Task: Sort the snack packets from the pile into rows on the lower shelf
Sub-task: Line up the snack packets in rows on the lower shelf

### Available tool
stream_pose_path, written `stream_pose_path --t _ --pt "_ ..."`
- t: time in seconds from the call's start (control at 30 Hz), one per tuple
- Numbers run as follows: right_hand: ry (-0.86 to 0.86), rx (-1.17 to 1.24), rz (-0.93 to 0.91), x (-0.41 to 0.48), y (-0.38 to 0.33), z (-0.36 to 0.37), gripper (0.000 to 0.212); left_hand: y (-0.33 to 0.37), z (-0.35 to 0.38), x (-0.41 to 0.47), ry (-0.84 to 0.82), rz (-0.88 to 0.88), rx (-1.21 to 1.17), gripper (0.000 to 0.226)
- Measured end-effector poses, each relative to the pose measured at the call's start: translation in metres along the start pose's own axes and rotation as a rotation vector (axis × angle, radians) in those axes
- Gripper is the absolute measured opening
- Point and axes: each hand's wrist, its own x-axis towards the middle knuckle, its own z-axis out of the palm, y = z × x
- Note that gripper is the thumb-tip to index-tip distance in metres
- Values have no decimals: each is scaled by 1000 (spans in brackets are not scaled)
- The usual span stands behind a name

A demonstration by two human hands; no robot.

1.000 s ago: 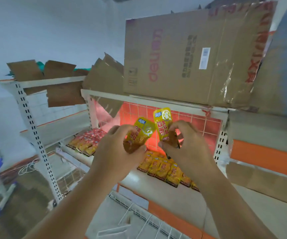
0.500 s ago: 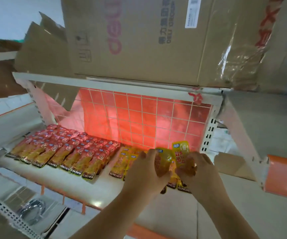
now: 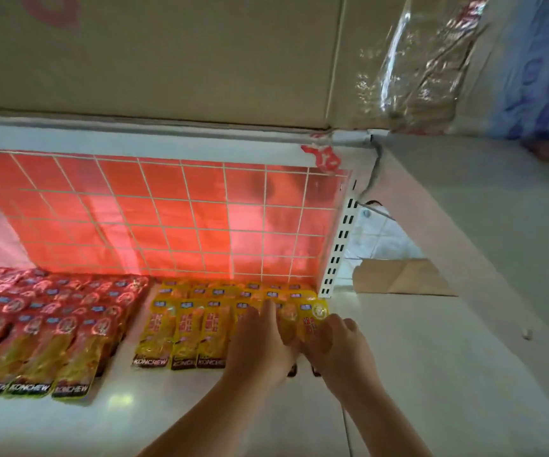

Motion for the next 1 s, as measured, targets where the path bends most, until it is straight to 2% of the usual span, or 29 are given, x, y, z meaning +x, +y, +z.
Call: stream_pose_path --t 0.17,0.4,0.6,0.8,1.0 --pt "62 1 92 -2 4 16 65 -3 11 10 -39 24 -66 74" --pt "75 -89 91 1 4 34 52 -10 15 16 -21 64 16 67" --pt "42 -149 65 1 0 32 54 -13 15 17 -39 76 55 67" --pt "4 -94 35 8 -1 27 31 -11 12 16 -106 71 141 67" --pt "8 -70 46 14 -1 30 23 -8 17 13 -96 98 140 70"
